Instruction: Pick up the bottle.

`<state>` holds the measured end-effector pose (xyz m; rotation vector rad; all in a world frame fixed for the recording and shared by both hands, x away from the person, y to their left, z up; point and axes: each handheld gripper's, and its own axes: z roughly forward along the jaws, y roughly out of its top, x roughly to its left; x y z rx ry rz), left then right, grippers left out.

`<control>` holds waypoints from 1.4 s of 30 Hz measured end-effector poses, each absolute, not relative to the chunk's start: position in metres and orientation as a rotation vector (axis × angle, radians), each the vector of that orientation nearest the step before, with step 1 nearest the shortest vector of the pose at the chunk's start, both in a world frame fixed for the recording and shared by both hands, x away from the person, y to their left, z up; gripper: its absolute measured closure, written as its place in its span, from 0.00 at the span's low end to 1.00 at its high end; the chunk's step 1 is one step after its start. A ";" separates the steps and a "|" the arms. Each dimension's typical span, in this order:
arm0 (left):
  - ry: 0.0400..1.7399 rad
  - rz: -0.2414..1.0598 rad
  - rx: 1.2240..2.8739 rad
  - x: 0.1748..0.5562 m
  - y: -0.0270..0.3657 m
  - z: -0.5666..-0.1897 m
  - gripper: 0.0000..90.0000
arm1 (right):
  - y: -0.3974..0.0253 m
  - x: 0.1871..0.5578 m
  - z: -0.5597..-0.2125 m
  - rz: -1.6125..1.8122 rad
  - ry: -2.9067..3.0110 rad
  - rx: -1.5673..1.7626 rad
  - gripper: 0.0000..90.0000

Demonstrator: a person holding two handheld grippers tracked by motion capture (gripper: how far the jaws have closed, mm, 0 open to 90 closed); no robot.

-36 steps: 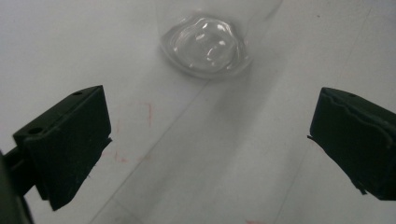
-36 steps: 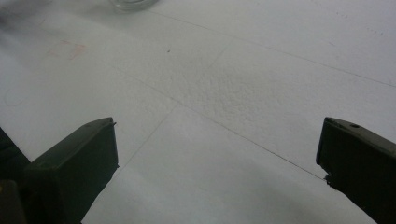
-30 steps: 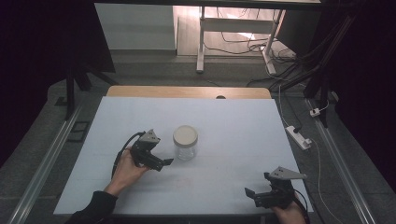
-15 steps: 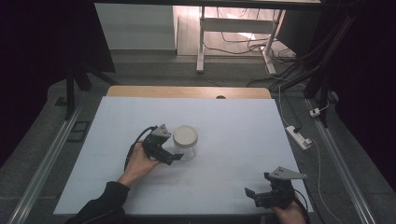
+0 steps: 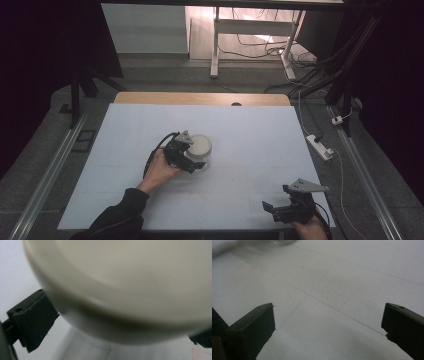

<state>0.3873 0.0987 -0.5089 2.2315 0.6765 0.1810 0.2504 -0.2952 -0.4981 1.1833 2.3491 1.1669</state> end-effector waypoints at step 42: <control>0.680 0.236 2.231 0.377 0.100 -0.495 0.09 | -0.295 0.250 -0.498 1.170 2.352 1.181 0.00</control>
